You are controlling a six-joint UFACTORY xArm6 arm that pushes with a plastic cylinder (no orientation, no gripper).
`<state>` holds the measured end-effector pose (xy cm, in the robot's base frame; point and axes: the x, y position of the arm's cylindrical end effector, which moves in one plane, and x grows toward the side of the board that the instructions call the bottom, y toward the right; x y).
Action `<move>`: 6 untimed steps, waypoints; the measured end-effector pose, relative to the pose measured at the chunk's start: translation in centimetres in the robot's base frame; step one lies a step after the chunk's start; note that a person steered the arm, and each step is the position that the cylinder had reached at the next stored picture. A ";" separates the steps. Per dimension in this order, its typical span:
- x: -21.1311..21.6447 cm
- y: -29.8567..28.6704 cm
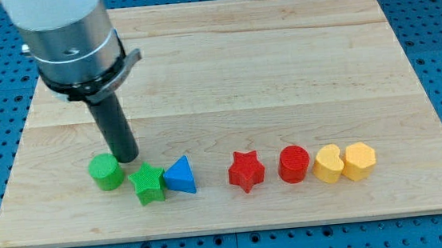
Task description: Push the green circle into the green star
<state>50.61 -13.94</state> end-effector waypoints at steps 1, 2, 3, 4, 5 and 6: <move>0.0 -0.8; -0.2 -1.0; -0.5 -2.7; -2.6 -7.5; -1.4 -8.9; 1.0 -5.6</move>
